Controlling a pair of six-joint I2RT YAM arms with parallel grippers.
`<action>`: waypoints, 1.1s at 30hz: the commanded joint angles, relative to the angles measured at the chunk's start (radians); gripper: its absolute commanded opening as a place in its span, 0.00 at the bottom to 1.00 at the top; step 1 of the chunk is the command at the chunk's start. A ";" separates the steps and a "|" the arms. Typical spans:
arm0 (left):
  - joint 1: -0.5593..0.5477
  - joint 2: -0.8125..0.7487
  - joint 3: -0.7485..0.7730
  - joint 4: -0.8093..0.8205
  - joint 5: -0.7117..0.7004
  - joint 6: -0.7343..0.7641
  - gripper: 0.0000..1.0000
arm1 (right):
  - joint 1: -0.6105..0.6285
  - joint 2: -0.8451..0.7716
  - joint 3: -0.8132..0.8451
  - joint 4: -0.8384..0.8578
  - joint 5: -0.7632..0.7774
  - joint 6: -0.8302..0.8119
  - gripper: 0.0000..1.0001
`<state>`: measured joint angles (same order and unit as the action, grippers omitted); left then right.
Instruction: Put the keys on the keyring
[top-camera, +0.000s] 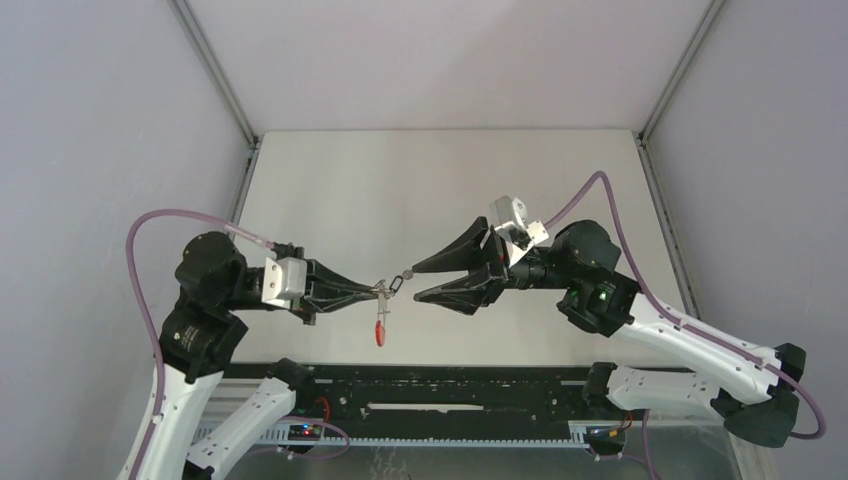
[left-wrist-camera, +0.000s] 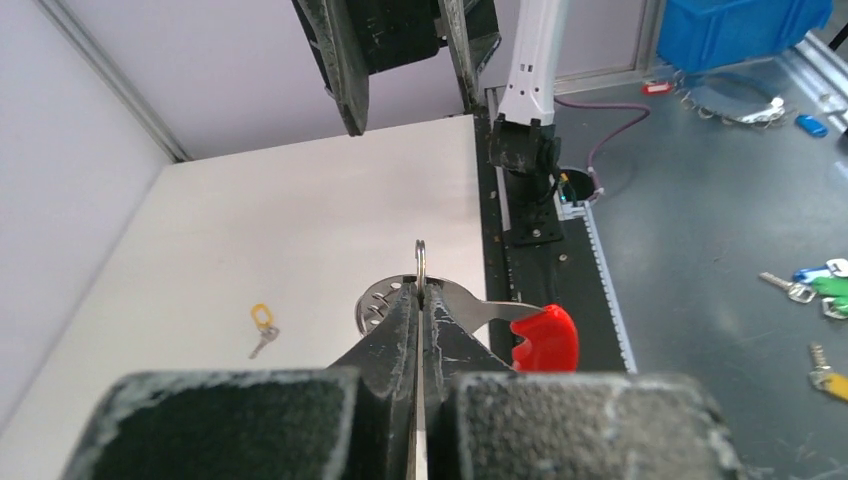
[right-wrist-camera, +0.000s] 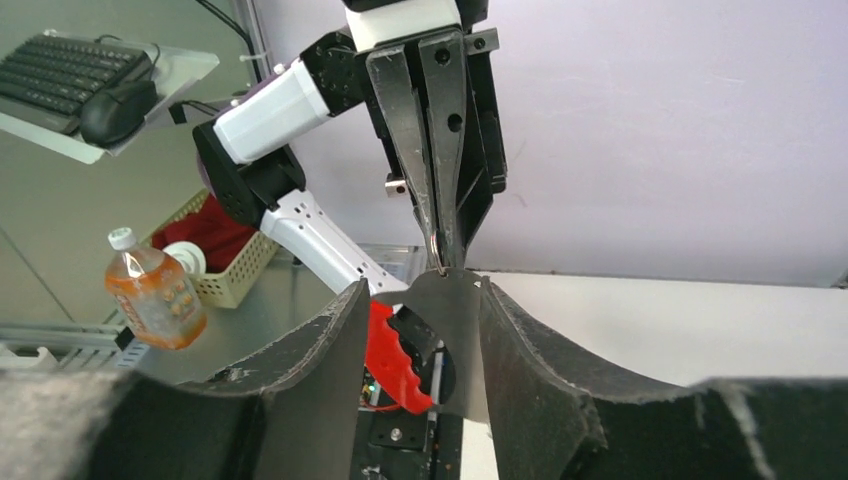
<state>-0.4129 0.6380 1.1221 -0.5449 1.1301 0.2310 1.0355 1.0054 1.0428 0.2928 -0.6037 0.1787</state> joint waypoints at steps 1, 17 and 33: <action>0.000 0.004 -0.028 0.011 0.024 0.141 0.00 | 0.026 -0.001 0.033 -0.100 0.024 -0.186 0.50; -0.033 0.003 -0.032 -0.071 -0.006 0.444 0.00 | 0.283 0.032 0.088 -0.206 0.448 -0.612 0.39; -0.102 -0.008 -0.015 -0.285 -0.150 0.879 0.00 | 0.331 0.092 0.235 -0.582 0.524 -0.770 0.43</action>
<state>-0.5011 0.6338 1.0958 -0.8005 1.0107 0.9901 1.3430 1.0992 1.2259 -0.1715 -0.1375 -0.5339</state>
